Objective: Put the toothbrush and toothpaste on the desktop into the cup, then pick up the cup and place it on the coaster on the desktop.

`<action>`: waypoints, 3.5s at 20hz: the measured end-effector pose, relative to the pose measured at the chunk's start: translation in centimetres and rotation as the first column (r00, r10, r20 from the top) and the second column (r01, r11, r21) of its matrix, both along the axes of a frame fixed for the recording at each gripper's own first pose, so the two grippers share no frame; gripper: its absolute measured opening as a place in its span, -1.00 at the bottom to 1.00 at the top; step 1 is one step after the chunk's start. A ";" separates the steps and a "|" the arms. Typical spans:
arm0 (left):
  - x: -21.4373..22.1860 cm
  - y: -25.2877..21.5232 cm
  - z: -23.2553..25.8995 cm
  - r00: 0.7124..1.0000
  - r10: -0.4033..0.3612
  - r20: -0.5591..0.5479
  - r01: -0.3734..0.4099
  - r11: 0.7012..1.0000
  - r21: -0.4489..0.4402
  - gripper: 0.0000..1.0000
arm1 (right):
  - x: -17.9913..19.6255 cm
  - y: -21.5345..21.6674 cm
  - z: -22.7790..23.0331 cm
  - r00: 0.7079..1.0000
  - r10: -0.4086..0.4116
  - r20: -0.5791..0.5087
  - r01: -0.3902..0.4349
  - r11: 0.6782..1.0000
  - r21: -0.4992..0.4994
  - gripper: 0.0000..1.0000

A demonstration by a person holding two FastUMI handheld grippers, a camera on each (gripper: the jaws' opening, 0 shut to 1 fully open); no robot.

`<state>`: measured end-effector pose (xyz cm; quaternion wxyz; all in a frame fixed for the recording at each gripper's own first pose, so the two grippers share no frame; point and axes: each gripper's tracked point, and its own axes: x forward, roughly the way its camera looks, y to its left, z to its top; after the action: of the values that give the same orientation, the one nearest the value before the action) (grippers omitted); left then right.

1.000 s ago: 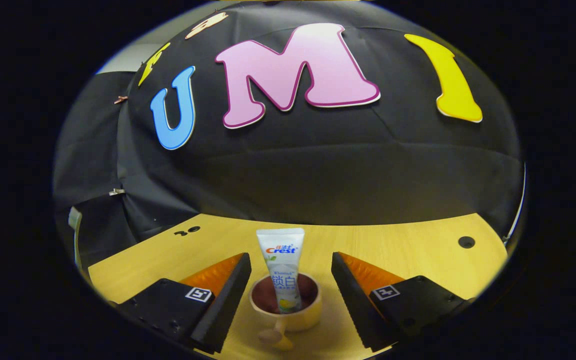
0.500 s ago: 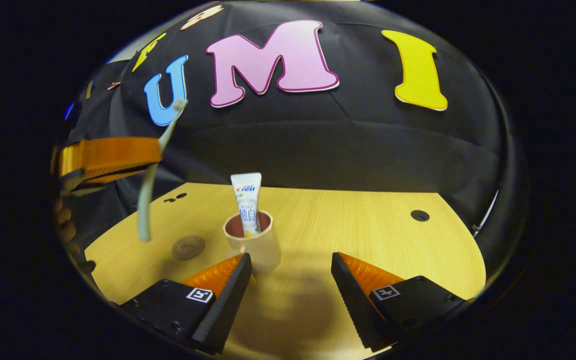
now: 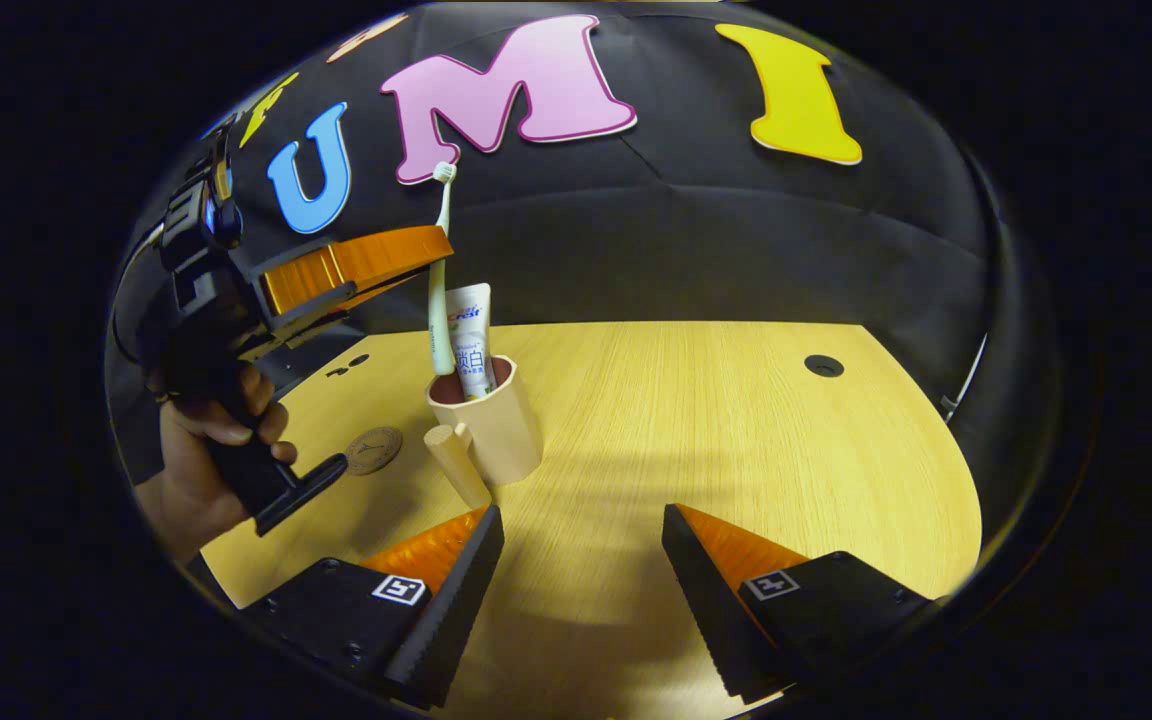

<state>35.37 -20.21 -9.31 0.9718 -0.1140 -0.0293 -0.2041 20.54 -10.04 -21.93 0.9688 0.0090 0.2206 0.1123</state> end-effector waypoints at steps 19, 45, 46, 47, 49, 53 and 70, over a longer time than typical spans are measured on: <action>-2.0 -1.4 -6.3 0.999 0.000 0.038 -0.003 0.995 0.097 0.28 | -0.3 -1.3 -0.8 0.997 -0.080 -0.013 0.080 0.996 -0.029 0.96; -22.3 20.8 -1.6 0.933 0.217 -0.286 -0.187 0.974 0.128 0.92 | 5.2 11.2 1.4 0.838 0.040 -0.544 -0.082 0.995 -0.053 0.96; -22.6 21.2 -1.4 0.932 0.227 -0.283 -0.197 0.972 0.129 0.92 | 5.4 11.4 0.9 0.817 0.039 -0.576 -0.086 0.995 -0.055 0.97; -23.0 21.5 -1.2 0.931 0.236 -0.279 -0.207 0.970 0.130 0.92 | 5.6 11.2 0.4 0.804 0.024 -0.595 -0.093 0.992 -0.085 0.95; -23.9 22.0 -1.5 0.924 0.245 -0.293 -0.212 0.967 0.139 0.92 | 5.7 11.1 -0.7 0.766 0.013 -0.642 -0.132 0.982 -0.138 0.95; -25.8 23.5 -2.7 0.907 0.263 -0.329 -0.222 0.962 0.158 0.93 | 6.6 12.0 -2.9 0.728 -0.014 -0.685 -0.157 0.970 -0.187 1.00; -28.7 25.2 -6.3 0.848 0.279 -0.450 -0.263 0.960 0.099 0.92 | 7.5 12.5 -6.2 0.682 -0.050 -0.730 -0.167 0.961 -0.222 -0.06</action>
<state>6.67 4.98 -15.65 0.9717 -0.1375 0.1893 -0.0325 28.03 2.49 -28.13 0.7885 -0.0866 0.6007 0.0993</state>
